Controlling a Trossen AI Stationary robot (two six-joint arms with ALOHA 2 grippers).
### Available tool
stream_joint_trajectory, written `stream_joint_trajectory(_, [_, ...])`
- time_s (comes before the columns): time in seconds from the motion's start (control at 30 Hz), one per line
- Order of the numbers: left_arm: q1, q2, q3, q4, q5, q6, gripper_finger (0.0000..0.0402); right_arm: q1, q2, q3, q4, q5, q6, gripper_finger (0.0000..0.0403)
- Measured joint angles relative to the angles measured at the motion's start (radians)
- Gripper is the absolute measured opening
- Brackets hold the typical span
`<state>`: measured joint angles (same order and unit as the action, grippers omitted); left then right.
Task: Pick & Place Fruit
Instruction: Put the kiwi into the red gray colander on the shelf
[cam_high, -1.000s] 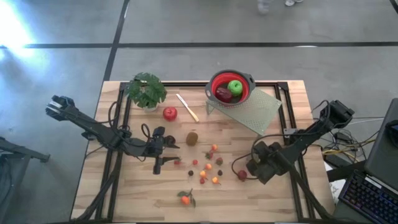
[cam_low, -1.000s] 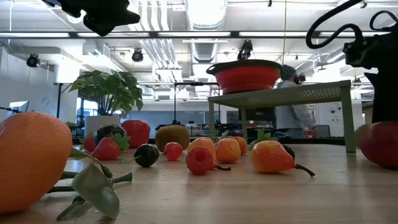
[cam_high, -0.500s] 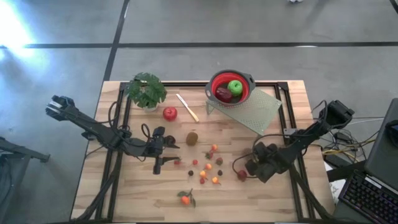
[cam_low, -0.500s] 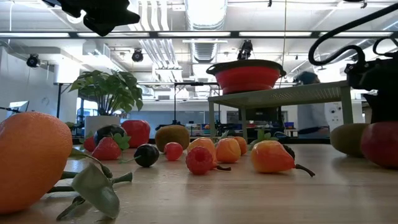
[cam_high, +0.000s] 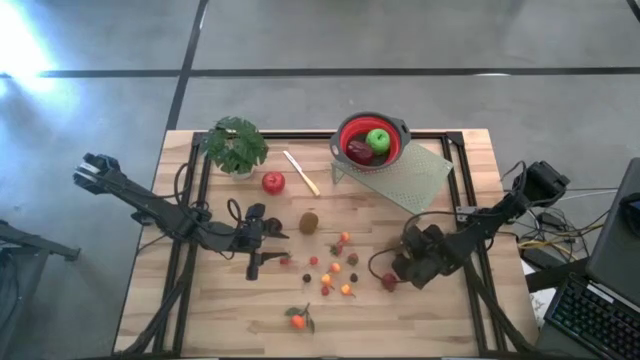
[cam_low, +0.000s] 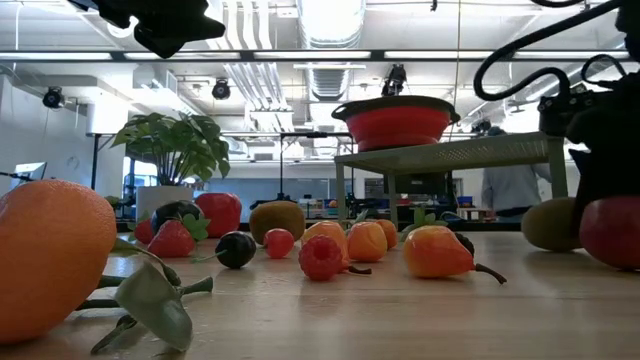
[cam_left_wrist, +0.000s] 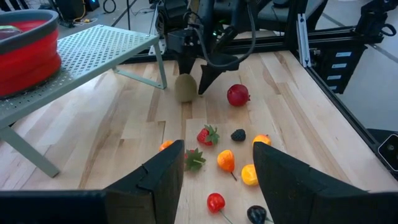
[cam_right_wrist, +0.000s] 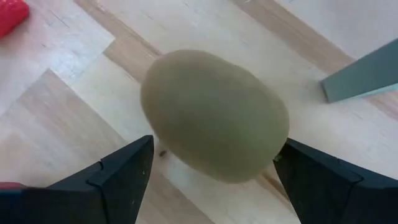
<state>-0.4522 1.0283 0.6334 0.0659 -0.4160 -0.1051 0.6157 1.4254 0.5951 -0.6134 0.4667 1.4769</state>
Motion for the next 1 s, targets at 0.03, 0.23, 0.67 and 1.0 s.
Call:
stream_joint_trajectory(0.03, [0.000,0.000,0.000,0.000,0.000,0.000,0.0197,0.000,0.000,0.004,0.004,-0.015,-0.002,0.0314])
stream_joint_trajectory(0.23, [0.000,0.000,0.000,0.000,0.000,0.000,0.0197,0.002,0.000,0.044,0.017,-0.126,-0.019,0.0322])
stream_joint_trajectory(0.67, [0.000,0.000,0.000,0.000,0.000,0.000,0.0197,0.002,0.000,0.165,0.013,-0.100,-0.157,0.0284])
stream_joint_trajectory(1.0, [0.000,0.000,0.000,0.000,0.000,0.000,0.0197,-0.043,0.000,0.185,-0.020,-0.062,-0.207,0.0283])
